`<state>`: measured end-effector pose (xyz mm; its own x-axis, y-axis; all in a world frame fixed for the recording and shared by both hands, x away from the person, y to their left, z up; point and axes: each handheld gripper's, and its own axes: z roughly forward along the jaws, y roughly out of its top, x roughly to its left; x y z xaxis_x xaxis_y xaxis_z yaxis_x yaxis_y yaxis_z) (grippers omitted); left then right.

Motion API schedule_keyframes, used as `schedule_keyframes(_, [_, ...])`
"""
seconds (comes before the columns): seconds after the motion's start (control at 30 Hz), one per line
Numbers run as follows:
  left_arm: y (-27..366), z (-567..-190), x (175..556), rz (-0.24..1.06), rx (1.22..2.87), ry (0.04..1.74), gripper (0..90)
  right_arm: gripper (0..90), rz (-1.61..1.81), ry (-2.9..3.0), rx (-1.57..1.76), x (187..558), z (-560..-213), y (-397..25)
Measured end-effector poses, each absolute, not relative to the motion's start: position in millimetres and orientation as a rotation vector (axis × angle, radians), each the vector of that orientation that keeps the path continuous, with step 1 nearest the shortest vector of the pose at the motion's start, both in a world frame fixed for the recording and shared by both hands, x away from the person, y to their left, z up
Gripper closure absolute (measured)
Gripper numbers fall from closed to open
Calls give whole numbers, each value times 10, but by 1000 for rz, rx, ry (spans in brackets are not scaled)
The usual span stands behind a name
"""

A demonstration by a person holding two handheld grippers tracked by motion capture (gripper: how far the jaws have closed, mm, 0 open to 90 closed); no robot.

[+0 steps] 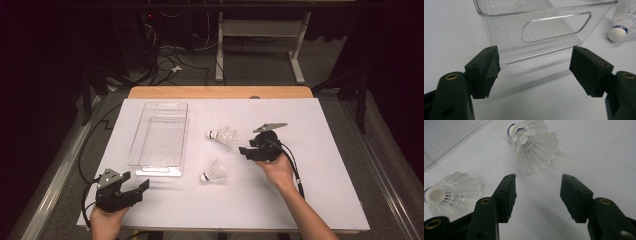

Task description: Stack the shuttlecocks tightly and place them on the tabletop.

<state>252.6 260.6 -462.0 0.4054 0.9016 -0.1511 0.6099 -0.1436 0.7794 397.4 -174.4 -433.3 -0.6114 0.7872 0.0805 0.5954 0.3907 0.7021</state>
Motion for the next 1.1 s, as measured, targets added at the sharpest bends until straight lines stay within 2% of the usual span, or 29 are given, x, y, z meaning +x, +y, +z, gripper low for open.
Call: schedule_keyframes(1.1, [2614, -4619, 2517, 451, 1845, 1301, 251, 463, 1079, 2389, 1230, 3698, -4389, -1884])
